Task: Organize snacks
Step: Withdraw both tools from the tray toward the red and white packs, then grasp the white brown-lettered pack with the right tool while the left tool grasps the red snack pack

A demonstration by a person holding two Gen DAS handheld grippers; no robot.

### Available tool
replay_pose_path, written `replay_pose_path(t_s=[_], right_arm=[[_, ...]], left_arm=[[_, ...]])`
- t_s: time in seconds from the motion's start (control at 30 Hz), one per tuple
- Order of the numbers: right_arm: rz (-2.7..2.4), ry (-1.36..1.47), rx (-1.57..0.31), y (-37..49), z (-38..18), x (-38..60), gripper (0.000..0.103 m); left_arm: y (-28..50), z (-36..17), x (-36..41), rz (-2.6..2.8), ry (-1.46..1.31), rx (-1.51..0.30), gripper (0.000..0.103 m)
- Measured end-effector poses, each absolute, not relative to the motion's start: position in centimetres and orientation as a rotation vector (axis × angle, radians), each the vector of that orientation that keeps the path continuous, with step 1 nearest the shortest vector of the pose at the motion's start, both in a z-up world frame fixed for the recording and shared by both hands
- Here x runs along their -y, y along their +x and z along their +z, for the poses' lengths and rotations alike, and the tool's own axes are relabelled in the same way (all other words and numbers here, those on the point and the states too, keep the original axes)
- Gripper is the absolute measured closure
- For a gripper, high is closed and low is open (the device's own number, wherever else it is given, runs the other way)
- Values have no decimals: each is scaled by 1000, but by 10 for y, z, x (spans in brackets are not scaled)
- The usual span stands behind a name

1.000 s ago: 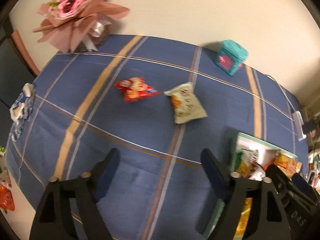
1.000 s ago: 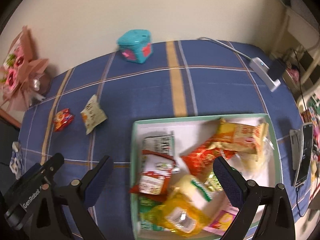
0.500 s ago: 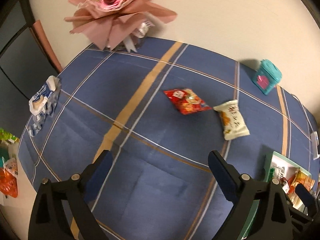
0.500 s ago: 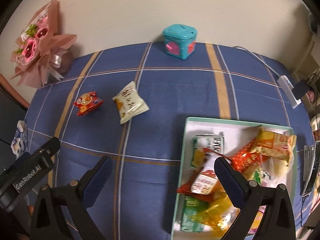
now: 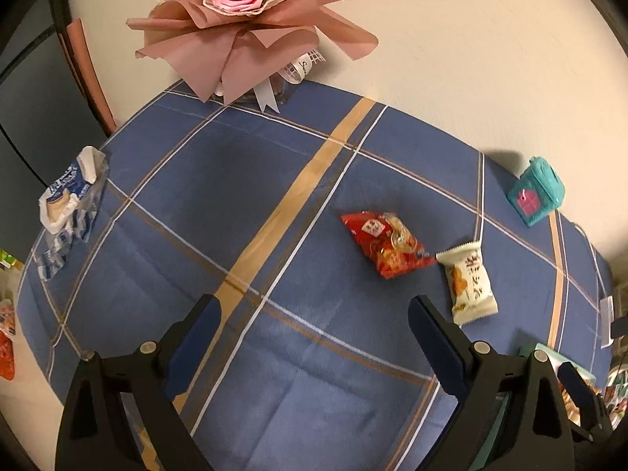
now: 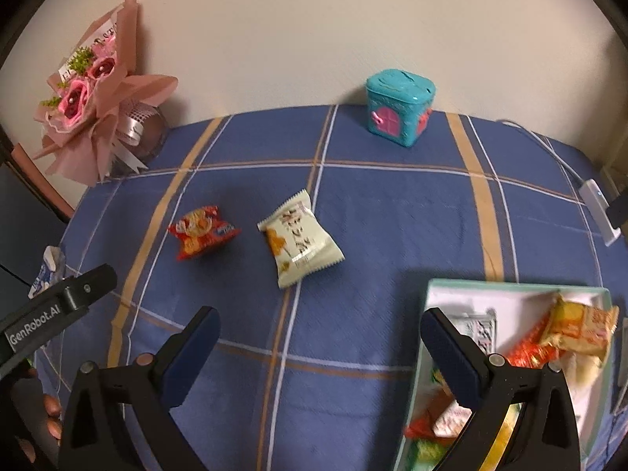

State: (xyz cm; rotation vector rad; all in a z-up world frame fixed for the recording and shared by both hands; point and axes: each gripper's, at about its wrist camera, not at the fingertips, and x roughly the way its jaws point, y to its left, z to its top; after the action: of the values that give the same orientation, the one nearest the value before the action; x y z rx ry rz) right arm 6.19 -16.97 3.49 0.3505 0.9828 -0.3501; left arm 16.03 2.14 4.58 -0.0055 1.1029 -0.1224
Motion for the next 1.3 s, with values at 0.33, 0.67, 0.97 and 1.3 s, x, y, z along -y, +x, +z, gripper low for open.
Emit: replay_pose_path(t_s=[0.33, 0.67, 0.97, 1.3], right_arm=[[-343, 336, -958, 93, 15, 181, 0], [-317, 314, -1023, 142, -30, 188, 0], [-331, 247, -1045, 166, -50, 185, 4], [-300, 238, -1058, 163, -49, 182, 44]], left_arm=[[195, 25, 2, -222, -12, -1112, 7], [240, -10, 34, -324, -52, -1208, 7], [255, -41, 46, -307, -65, -1285, 19], [245, -40, 33, -308, -137, -1287, 51]])
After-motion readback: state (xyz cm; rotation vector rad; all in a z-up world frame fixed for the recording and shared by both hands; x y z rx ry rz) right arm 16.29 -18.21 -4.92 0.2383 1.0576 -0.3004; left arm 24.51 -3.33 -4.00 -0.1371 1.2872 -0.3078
